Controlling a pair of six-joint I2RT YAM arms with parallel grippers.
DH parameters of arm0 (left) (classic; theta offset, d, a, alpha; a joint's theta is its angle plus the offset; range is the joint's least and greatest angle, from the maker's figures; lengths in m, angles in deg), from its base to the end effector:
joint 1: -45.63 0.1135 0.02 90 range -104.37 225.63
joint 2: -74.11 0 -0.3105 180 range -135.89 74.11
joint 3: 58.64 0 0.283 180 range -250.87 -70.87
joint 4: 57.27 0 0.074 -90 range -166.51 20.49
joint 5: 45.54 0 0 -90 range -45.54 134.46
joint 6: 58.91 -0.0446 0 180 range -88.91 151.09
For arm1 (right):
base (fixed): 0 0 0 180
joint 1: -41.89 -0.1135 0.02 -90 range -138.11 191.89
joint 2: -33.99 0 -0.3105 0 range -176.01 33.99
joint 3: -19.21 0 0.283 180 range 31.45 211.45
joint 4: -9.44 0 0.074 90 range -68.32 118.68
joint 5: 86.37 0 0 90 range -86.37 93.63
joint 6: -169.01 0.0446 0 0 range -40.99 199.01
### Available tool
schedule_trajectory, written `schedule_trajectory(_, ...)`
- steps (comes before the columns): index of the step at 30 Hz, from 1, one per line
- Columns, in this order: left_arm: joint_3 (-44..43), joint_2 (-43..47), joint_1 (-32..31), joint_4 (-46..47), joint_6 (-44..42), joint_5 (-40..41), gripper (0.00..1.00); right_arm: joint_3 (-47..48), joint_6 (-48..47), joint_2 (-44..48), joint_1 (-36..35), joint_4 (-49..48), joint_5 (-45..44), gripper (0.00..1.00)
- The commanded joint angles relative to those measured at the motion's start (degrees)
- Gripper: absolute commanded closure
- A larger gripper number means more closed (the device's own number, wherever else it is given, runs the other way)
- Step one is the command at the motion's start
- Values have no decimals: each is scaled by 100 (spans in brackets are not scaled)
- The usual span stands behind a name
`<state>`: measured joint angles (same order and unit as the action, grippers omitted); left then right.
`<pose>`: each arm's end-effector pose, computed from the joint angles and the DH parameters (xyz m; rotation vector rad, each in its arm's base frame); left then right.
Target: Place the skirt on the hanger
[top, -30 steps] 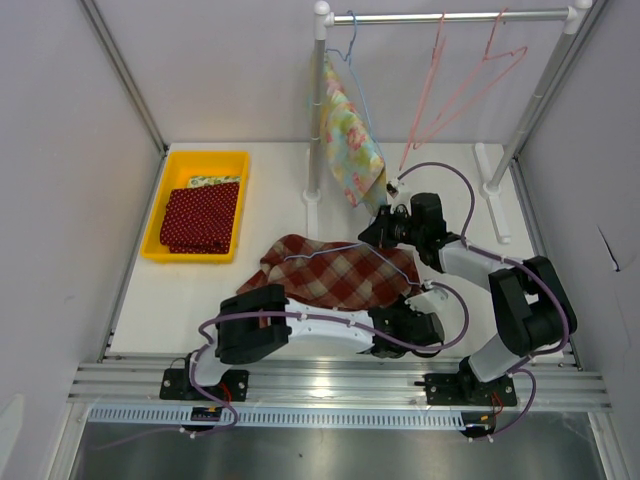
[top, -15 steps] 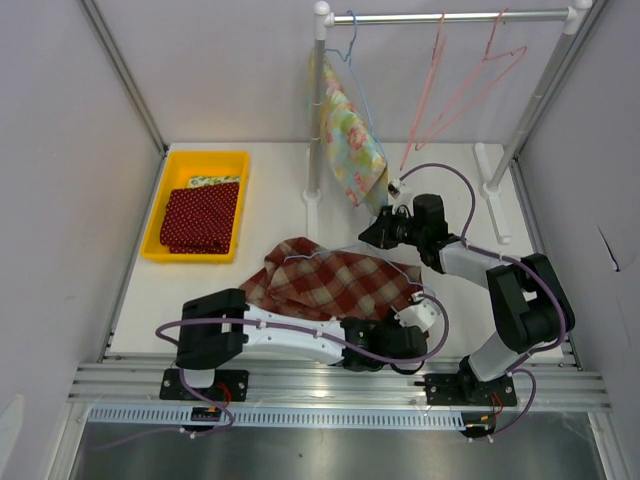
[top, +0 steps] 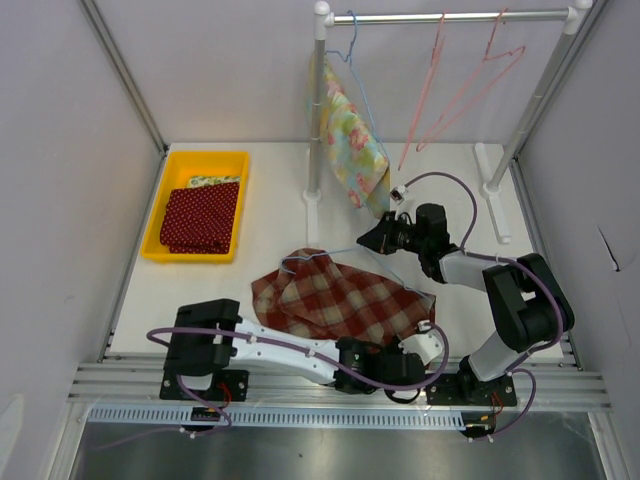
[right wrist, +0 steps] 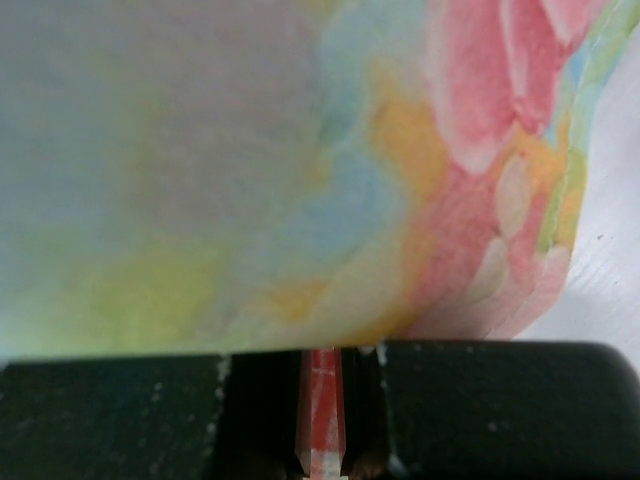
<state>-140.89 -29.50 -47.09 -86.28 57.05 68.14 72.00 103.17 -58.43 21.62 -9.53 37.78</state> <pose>-0.0025 -0.4302 0.2238 1.1701 2.1057 -0.4877 0.3242 0.1464 0.2041 -0.3528 1.9909 1.0796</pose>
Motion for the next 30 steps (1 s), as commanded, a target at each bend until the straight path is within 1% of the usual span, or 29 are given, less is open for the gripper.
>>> schedule_trajectory(1, 102, 473, -105, 376, 287, -372, 100, -47, 45, 13, 14, -598, -312, 100)
schedule_trajectory(4, 339, 684, -123, 377, 471, -321, 100, -118, 27, 242, 102, -510, -523, 100)
schedule_trajectory(8, 594, 974, -123, 368, 568, -39, 100, -118, -69, 611, 155, -151, -997, 100)
schedule_trajectory(11, 639, 1106, -123, 298, 560, -4, 100, 83, -210, 717, 199, 157, -1051, 100)
schedule_trajectory(12, 673, 1115, -123, 280, 577, -4, 94, 189, -228, 769, 199, 228, -1025, 100)
schedule_trajectory(14, 709, 1220, -123, 237, 638, 66, 85, 242, -219, 901, 182, 333, -990, 100)
schedule_trajectory(15, 726, 1282, -123, 219, 665, 197, 68, 286, -245, 997, 173, 404, -1050, 100)
schedule_trajectory(16, 770, 1369, -114, 210, 691, 285, 60, 330, -289, 1233, 103, 665, -1112, 100)
schedule_trajectory(18, 814, 1737, -79, 175, 700, 600, 48, 418, -535, 1454, 32, 974, -1191, 100)
schedule_trajectory(20, 788, 2036, 105, 78, 718, 743, 45, 567, -684, 1805, -56, 1405, -1332, 100)
schedule_trajectory(21, 797, 2377, 202, 34, 727, 813, 42, 594, -763, 1928, -56, 1511, -1350, 100)
schedule_trajectory(24, 849, 2898, 641, -45, 797, 875, 41, 725, -860, 2342, -82, 1836, -1376, 100)
schedule_trajectory(25, 858, 3169, 877, -202, 832, 918, 41, 787, -904, 2412, -91, 2072, -1385, 100)
schedule_trajectory(27, 911, 3408, 1063, -404, 955, 1198, 40, 954, -983, 2597, -135, 2267, -1367, 100)
schedule_trajectory(29, 981, 3768, 1335, -712, 1148, 1698, 38, 1094, -1054, 2773, -152, 2504, -1359, 100)
schedule_trajectory(30, 1068, 3874, 1484, -783, 1210, 1753, 38, 1164, -1054, 2930, -161, 2583, -1350, 100)
